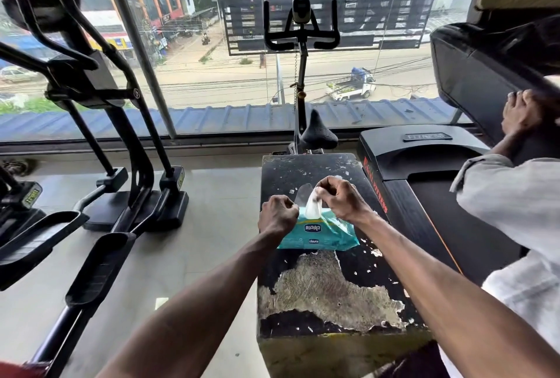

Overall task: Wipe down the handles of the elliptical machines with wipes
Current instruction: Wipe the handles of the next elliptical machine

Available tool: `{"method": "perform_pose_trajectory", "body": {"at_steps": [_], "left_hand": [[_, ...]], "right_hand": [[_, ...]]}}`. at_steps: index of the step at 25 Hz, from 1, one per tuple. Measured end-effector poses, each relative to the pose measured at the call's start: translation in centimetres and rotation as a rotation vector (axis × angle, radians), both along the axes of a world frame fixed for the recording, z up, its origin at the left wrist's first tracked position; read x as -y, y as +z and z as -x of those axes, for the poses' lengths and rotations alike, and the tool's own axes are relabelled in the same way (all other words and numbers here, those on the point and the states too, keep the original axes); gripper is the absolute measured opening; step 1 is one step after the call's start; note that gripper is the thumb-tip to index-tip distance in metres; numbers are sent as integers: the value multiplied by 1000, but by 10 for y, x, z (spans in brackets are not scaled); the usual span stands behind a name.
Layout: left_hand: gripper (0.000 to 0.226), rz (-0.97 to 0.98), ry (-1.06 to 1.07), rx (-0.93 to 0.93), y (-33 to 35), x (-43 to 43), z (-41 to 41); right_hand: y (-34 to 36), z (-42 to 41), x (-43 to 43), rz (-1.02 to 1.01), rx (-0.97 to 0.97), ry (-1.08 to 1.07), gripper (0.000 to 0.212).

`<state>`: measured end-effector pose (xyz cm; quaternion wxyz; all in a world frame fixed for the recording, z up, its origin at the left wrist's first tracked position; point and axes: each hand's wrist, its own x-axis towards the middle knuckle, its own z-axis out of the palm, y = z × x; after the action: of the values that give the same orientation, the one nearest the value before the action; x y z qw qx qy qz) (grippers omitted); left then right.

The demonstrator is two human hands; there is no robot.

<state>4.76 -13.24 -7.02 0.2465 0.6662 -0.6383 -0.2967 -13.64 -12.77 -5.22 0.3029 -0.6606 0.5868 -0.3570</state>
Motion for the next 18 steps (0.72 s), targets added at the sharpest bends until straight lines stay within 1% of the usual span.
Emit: {"method": "perform_pose_trajectory", "body": {"at_steps": [2, 5, 6, 7, 8, 9, 11, 12, 14, 17, 18], "left_hand": [[18, 7, -29, -39, 3, -2, -1], [55, 27, -134, -196, 9, -3, -2], [62, 37, -168, -251, 11, -2, -2], [64, 47, -207, -308, 13, 1, -2], [61, 39, -251, -356, 15, 6, -2], [54, 18, -299, -399, 19, 8, -2], [23, -10, -328, -426, 32, 11, 1], [10, 9, -318, -417, 39, 13, 2], [19, 102, -274, -366, 45, 18, 4], [12, 169, -287, -376, 53, 22, 7], [12, 177, -286, -401, 56, 22, 7]], "right_hand": [[9, -5, -1, 16, 34, -14, 12], [15, -9, 2, 37, 77, -69, 14], [17, -10, 3, 42, 92, -77, 16], [20, -11, 4, 50, 105, -78, 17], [23, -12, 5, 59, 115, -75, 19], [27, -13, 5, 66, 127, -66, 20], [38, -15, 4, 71, 150, -59, 23], [45, -17, 3, 78, 163, -65, 23], [48, -15, 5, 90, 196, -82, 21], [52, -10, 1, 62, 257, -82, 7], [53, -8, -2, 33, 298, -72, 7]]}}
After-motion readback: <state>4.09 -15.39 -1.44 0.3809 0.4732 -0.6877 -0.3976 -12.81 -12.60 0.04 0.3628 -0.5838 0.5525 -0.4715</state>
